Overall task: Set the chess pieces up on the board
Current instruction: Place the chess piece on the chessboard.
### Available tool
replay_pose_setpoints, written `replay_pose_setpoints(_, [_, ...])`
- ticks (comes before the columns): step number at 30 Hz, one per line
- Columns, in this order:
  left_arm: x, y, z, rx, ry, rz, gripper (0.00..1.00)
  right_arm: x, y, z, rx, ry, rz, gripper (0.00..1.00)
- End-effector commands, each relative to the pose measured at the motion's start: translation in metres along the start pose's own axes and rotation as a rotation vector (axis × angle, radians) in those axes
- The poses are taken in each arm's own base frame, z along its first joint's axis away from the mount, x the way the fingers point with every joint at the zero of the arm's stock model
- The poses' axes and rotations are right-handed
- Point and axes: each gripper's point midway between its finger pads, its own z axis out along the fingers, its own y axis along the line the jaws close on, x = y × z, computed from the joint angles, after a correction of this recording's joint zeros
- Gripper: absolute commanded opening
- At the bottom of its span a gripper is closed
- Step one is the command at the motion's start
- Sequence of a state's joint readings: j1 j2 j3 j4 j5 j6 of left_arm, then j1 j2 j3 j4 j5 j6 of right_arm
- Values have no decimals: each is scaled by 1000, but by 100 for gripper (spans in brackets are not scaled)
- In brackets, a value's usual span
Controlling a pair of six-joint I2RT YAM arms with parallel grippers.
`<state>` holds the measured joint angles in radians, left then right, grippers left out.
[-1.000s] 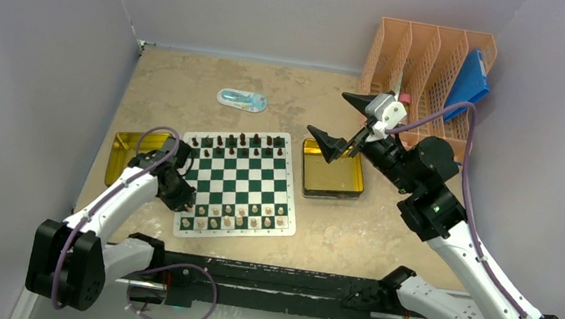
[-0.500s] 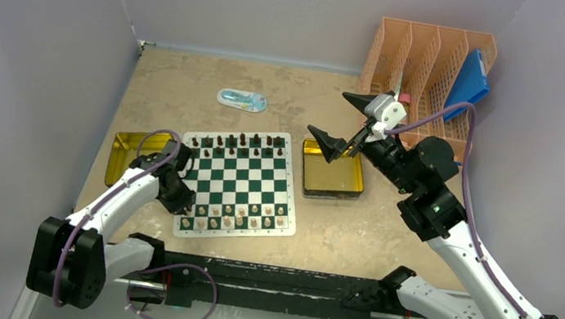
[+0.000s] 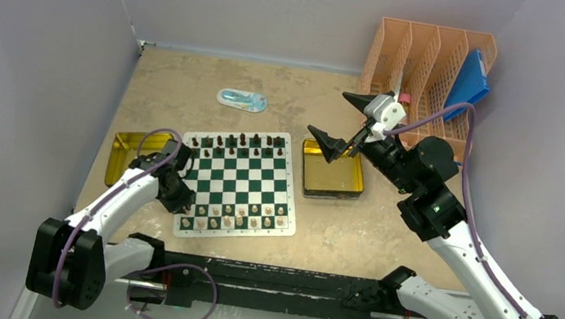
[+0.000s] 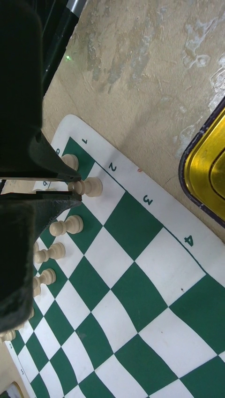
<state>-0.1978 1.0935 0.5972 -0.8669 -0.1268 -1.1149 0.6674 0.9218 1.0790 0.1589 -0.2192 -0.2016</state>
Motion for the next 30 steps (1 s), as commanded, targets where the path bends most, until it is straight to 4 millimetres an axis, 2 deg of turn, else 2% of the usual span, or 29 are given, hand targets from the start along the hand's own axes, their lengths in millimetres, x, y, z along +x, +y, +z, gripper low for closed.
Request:
replay_pose_setpoints(1, [-14,-13,-12,43,-58,-5,0,-26,-4,-4,12,-72,-31,99])
replay_pose_setpoints(5, [-17,-14,-12,52,-70,-8,0,-26,-3,-3,9,-76,-32,99])
replay_pose_setpoints(12, [-7,-10,-3,37,-30,-21,0,-27,-6,-5,21,-72,-37,99])
replay_pose_setpoints(21, [-5,-7,0,20,-24,-24,10,-29,-8,-5,33,-75,-38,99])
replay_pose_setpoints(30, [3,2,4,-14,9,-26,12,-30,-10,-8,46,-72,-41,99])
